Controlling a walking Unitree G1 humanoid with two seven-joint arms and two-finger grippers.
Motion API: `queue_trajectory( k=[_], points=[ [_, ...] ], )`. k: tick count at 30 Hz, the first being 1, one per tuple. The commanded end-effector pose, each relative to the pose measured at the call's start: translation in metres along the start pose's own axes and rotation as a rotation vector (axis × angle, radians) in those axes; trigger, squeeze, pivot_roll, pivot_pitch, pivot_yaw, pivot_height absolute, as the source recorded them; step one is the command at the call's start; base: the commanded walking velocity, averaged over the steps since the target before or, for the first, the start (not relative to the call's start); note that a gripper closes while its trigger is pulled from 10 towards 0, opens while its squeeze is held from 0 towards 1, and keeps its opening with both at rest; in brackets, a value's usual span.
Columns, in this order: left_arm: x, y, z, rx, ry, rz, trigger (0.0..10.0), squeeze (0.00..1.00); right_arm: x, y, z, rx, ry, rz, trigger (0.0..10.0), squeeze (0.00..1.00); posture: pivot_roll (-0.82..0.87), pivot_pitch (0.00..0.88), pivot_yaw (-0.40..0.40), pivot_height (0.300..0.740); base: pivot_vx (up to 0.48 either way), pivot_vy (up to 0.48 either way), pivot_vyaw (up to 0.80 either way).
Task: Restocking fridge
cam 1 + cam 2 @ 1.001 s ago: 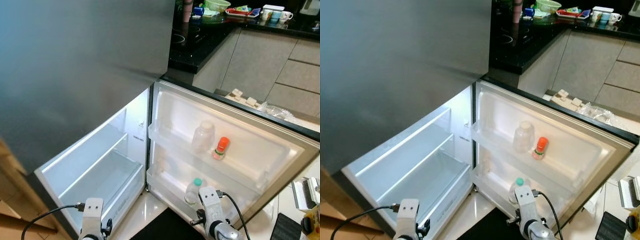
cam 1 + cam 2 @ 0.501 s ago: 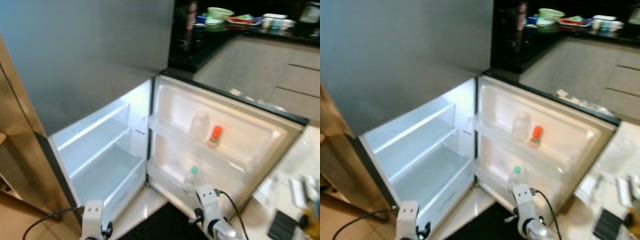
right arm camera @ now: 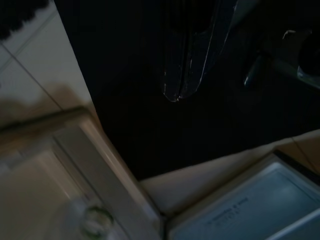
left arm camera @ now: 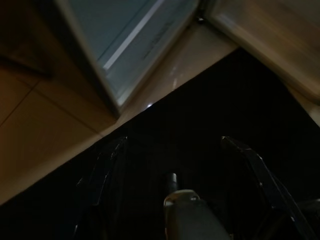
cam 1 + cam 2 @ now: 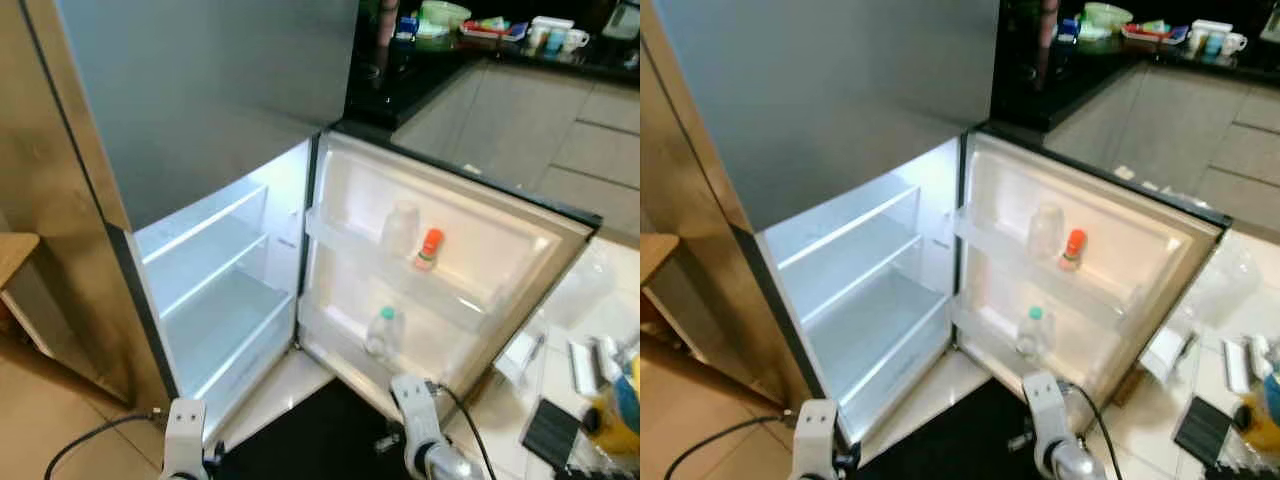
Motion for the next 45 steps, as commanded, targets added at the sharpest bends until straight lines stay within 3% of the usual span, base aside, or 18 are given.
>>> queue_trajectory(
  k=[1, 10, 30, 45],
  points=[
    [0.0026, -0.0013, 0.0027, -0.005, -0.006, 0.003, 10.0, 0.00, 0.0010, 0.0002, 0.0024, -0.006, 0.006, 0.002, 10.0, 0.00, -0.08, 0.000, -0.080, 0.740, 0.000, 0.000, 0.00],
    [0.0044, -0.0021, 0.0039, -0.005, 0.015, 0.009, 10.0, 0.00, 0.0019, 0.0002, 0.0030, -0.007, 0.016, 0.005, 10.0, 0.00, -0.09, 0.000, -0.078, 0.740, 0.000, 0.000, 0.00],
    [0.0049, -0.0020, 0.0062, -0.013, 0.024, 0.016, 10.0, 0.00, 0.0023, -0.0001, 0.0012, -0.002, 0.024, 0.008, 10.0, 0.00, -0.09, 0.000, -0.074, 0.740, 0.000, -0.347, 0.00],
    [0.0076, -0.0014, 0.0002, 0.017, 0.026, 0.037, 10.0, 0.00, 0.0047, -0.0012, -0.0020, 0.010, 0.036, 0.016, 10.0, 0.00, -0.09, 0.000, -0.072, 0.740, 0.000, 0.000, 0.00]
  ],
)
Point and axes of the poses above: a point about 5 cm out from each wrist's last joint towards the gripper, its own y axis pointing back from the gripper into the wrist, its own x axis along the axis of the wrist's last joint, z = x × y, the point moved 4 cm from there along -y, pointing out of the wrist towards the gripper, and after that the axes turned 2 degrees about -y, right-handed, at the moved point
